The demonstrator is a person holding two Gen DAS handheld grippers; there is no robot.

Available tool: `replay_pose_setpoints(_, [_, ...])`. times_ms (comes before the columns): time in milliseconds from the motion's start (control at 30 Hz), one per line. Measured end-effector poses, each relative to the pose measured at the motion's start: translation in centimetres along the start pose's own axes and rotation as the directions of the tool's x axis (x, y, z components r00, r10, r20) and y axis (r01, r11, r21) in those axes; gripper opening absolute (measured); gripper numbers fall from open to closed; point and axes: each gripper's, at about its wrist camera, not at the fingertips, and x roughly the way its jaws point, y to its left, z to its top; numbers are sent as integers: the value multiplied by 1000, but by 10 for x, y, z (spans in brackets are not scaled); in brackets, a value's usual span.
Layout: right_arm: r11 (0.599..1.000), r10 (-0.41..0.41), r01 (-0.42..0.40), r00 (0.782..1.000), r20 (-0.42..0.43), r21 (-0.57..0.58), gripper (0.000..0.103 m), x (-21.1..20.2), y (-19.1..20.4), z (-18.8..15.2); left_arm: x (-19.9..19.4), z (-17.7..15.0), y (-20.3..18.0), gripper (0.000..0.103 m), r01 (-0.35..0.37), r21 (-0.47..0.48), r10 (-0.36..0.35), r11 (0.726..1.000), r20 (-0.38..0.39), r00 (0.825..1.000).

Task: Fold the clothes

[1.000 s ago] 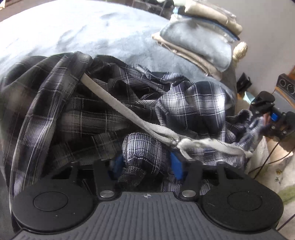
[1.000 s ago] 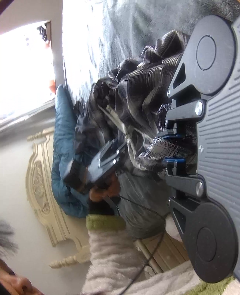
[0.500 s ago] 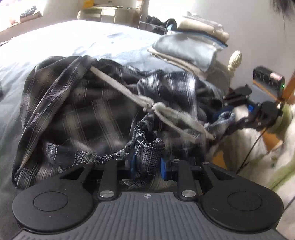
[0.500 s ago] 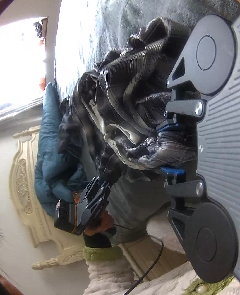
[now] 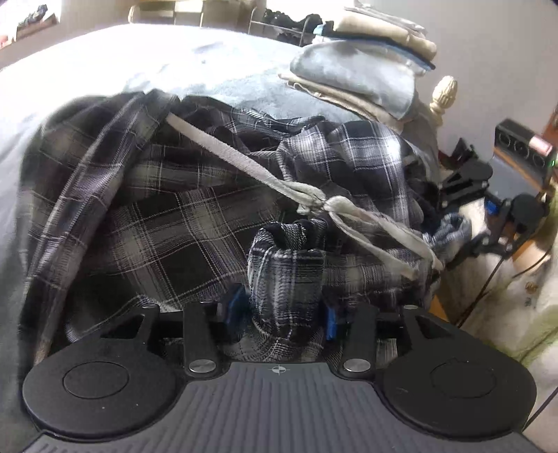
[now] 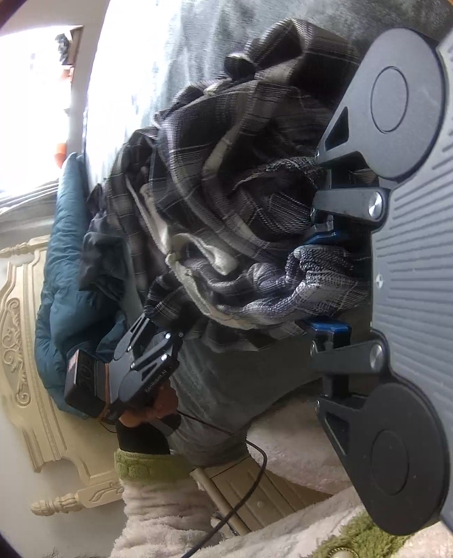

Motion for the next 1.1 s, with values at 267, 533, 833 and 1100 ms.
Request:
replay_pose_setpoints(267, [992, -73, 74, 997, 19, -100, 18, -5, 17, 6, -9, -4, -26, 20, -76, -19, 77, 997, 32, 997])
replay_pose_setpoints(533, [911, -236, 324, 917, 321, -256, 15, -72, 46, 52, -92, 8, -81, 16, -203, -134, 240, 970, 378, 894])
replay_pose_setpoints(833, [695, -416, 687, 626, 660, -213, 14, -150, 43, 219, -210, 127, -154, 15, -310, -202, 352, 929, 741, 572])
replay_pose_setpoints(1100, [509, -468, 861, 274, 840, 3, 14, -256, 81, 384, -316, 258, -239, 15, -408, -224, 363, 885, 880, 304])
